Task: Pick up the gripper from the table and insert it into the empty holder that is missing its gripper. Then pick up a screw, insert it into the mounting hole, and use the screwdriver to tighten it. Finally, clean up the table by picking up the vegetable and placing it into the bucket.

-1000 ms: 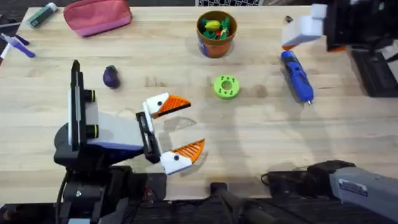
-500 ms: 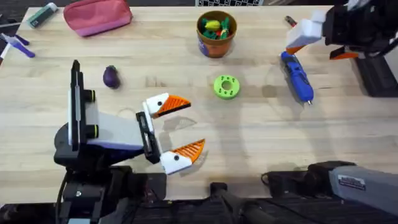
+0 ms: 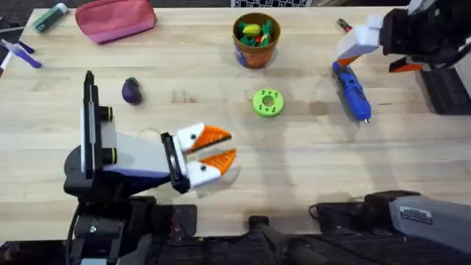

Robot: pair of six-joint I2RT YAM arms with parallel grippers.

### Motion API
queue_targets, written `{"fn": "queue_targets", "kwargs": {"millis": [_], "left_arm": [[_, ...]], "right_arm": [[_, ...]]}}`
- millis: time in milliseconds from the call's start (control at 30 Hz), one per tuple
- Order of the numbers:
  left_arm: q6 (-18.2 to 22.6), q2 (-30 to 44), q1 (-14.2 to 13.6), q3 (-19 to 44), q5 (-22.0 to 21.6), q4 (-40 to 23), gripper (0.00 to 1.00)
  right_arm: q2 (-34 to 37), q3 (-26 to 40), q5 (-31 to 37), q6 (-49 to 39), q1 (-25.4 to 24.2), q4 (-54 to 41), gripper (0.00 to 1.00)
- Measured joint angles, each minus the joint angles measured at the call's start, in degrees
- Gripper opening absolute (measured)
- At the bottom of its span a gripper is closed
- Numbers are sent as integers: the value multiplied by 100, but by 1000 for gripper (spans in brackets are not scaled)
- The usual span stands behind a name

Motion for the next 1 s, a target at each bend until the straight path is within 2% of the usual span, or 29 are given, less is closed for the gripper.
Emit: {"fn": "queue_targets", "kwargs": {"millis": [67, 100, 233, 367, 533, 600, 800, 1000], "left_arm": [[34, 0, 0, 0, -4, 3, 37], [36, 0, 0, 0, -6, 2, 17], [37, 0, 0, 0, -10, 2, 19], [37, 0, 0, 0, -13, 4, 18], [38, 0, 0, 0, -15, 4, 18], [38, 0, 0, 0, -15, 4, 18], [37, 0, 0, 0, -15, 4, 18], [38, 0, 0, 0, -15, 4, 18]], "right_arm": [[1, -14, 0, 10, 0, 33, 992], [1, -47, 1, 17, -6, 96, 991], [1, -475, 0, 18, -160, 611, 992], [57, -1097, 2, -36, -559, 1343, 992], [338, -1466, 17, -615, -1099, 2257, 993], [612, -1469, 16, -1270, -1413, 2716, 993], [1055, -1471, -30, -2470, -1462, 2782, 994], [1426, -1469, -48, -2888, -1445, 2857, 968]]}}
